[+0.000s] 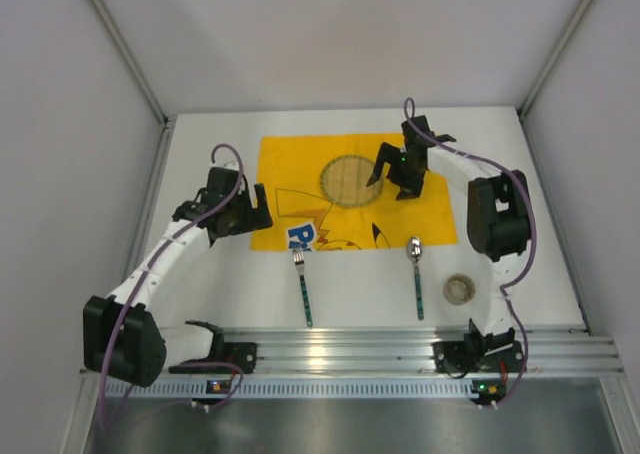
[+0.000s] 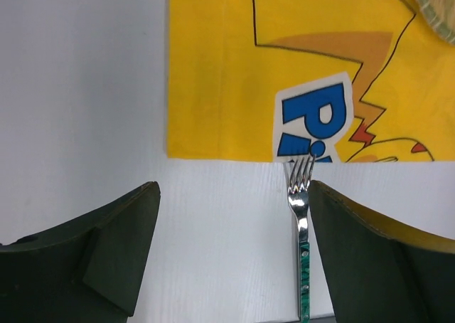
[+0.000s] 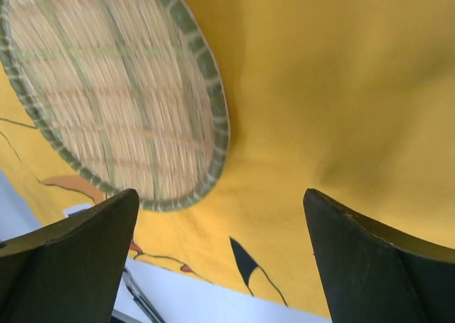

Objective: Set the dinner table for one person

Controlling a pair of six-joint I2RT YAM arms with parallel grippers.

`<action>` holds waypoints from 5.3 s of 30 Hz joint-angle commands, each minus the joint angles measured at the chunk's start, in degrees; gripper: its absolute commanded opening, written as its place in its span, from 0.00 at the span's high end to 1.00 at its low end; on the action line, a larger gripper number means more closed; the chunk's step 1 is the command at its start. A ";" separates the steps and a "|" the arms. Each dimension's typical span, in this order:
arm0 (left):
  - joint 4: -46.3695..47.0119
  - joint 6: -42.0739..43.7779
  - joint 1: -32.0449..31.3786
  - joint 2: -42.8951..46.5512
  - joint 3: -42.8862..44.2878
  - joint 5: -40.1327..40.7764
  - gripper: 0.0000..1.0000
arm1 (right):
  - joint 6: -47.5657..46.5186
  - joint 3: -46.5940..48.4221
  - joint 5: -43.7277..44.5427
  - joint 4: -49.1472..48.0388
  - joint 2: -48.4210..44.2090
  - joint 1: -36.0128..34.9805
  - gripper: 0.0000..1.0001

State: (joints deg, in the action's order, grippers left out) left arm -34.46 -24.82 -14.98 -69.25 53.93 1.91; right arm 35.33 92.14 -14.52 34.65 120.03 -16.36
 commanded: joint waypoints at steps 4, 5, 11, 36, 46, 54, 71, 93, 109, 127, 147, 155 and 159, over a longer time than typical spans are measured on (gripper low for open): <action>3.96 -1.46 -9.00 -5.18 -4.62 -7.00 0.14 | -4.12 -5.21 5.55 3.05 -16.57 -0.17 0.00; 4.13 -1.63 -10.58 -5.89 -4.63 -7.36 0.16 | -4.22 -5.91 6.08 3.22 -17.80 -0.16 0.00; 6.15 -4.18 -20.07 -13.79 -5.59 -10.97 0.30 | -5.19 -11.01 8.02 5.07 -23.34 0.27 0.00; 1.42 -14.74 -31.42 -30.07 -2.96 3.18 0.99 | -10.02 -27.01 10.04 8.41 -39.25 5.81 0.00; -20.02 -3.32 -28.79 -26.28 25.50 13.64 1.00 | -10.02 -27.80 9.95 8.50 -42.59 7.40 0.00; -18.90 9.17 -11.84 -37.78 42.72 11.10 1.00 | -9.76 -29.73 8.11 8.68 -44.09 8.18 0.00; -4.48 8.74 2.15 -57.04 56.02 -1.65 0.95 | -10.28 -33.60 4.33 9.12 -42.60 8.19 0.00; -0.26 7.33 2.24 -37.02 37.05 -2.44 0.21 | -8.00 -45.03 5.29 6.39 -40.14 -4.81 0.18; -1.84 6.98 2.15 -18.38 21.92 0.28 0.22 | -5.27 -46.87 13.55 3.84 -29.51 -7.81 0.62; -2.72 7.15 2.24 -13.10 18.05 -0.77 0.22 | -9.66 -22.38 24.10 20.01 -31.54 -12.03 1.00; -5.18 5.48 2.15 -8.44 16.29 0.46 0.21 | -19.95 35.73 27.53 28.98 14.78 -0.25 1.00; -5.36 5.13 2.15 -10.99 18.84 0.72 0.20 | -20.22 35.48 23.77 26.87 17.26 1.86 0.74; -5.18 4.87 2.15 -12.92 20.07 0.29 0.20 | -20.21 35.56 20.42 25.29 16.03 1.68 0.51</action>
State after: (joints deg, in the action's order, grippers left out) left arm -39.57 -19.44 -12.95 -81.14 71.42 2.20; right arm 15.62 125.01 8.93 61.71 137.67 -14.66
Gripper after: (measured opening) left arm 0.796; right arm 0.462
